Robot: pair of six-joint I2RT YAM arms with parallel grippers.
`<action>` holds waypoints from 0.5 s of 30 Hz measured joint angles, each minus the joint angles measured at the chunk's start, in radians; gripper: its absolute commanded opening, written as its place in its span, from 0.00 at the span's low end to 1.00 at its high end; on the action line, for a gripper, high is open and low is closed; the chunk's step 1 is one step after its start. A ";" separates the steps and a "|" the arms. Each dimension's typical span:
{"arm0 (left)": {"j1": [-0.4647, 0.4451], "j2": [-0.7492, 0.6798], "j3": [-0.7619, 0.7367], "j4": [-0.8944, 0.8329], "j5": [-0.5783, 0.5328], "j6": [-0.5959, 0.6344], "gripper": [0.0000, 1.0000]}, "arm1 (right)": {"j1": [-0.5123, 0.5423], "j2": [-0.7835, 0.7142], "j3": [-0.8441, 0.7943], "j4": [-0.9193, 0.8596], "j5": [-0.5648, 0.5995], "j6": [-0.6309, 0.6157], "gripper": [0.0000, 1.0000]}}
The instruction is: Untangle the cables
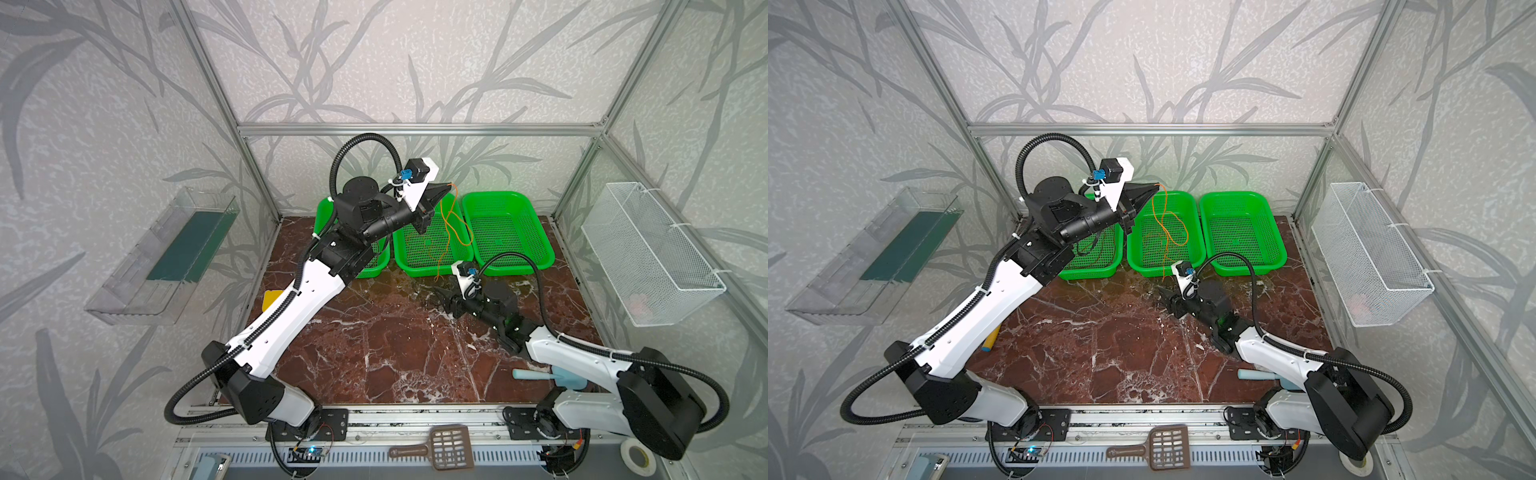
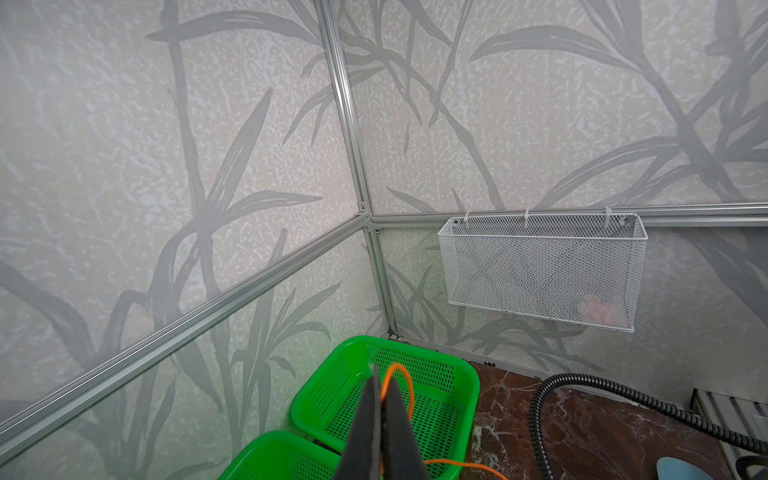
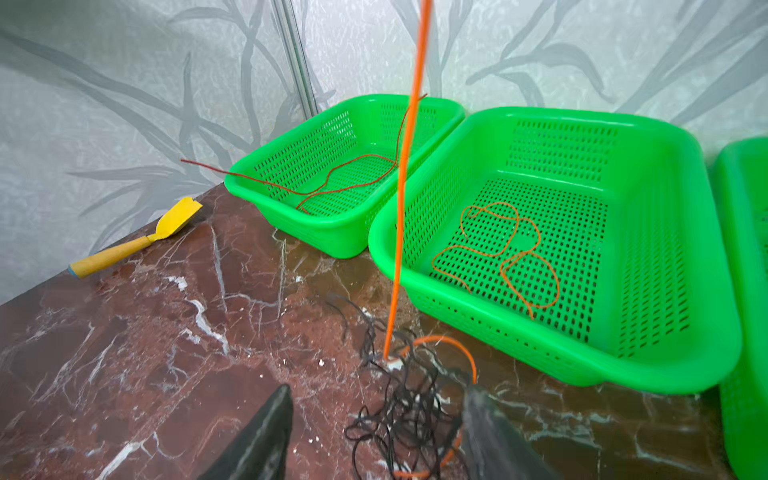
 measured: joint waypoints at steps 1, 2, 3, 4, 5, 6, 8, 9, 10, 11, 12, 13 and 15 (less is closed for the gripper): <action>0.000 0.000 0.000 0.000 0.003 -0.001 0.00 | 0.000 0.008 0.022 -0.003 0.004 0.000 0.64; 0.000 0.000 0.000 0.000 0.007 -0.005 0.00 | 0.000 0.016 0.039 -0.005 0.009 0.001 0.64; 0.000 0.000 0.000 0.001 0.010 -0.008 0.00 | 0.000 0.027 0.057 -0.007 0.019 0.001 0.64; 0.000 0.000 0.000 0.001 0.015 -0.013 0.00 | 0.000 0.041 0.072 -0.008 0.031 0.002 0.62; 0.000 0.000 0.000 0.001 0.019 -0.016 0.00 | 0.000 0.055 0.082 -0.010 0.037 0.005 0.61; 0.000 0.000 0.000 0.003 0.026 -0.022 0.00 | 0.000 0.071 0.093 -0.013 0.043 0.005 0.60; 0.000 0.000 0.000 0.010 0.036 -0.033 0.00 | 0.000 0.100 0.108 -0.024 0.043 0.008 0.51; -0.001 0.000 0.000 0.014 0.040 -0.040 0.00 | 0.000 0.115 0.113 -0.031 0.042 0.009 0.43; -0.001 0.000 0.000 0.018 0.043 -0.044 0.00 | 0.000 0.129 0.116 -0.037 0.042 0.014 0.37; -0.001 0.000 0.000 0.020 0.045 -0.049 0.00 | 0.000 0.142 0.119 -0.043 0.041 0.020 0.33; -0.001 0.001 0.003 0.019 0.047 -0.053 0.00 | 0.000 0.154 0.119 -0.048 0.040 0.026 0.32; -0.001 0.005 0.011 0.018 0.047 -0.057 0.00 | 0.000 0.166 0.119 -0.054 0.040 0.035 0.31; -0.001 0.018 0.033 0.018 0.048 -0.061 0.00 | 0.000 0.183 0.119 -0.057 0.038 0.051 0.29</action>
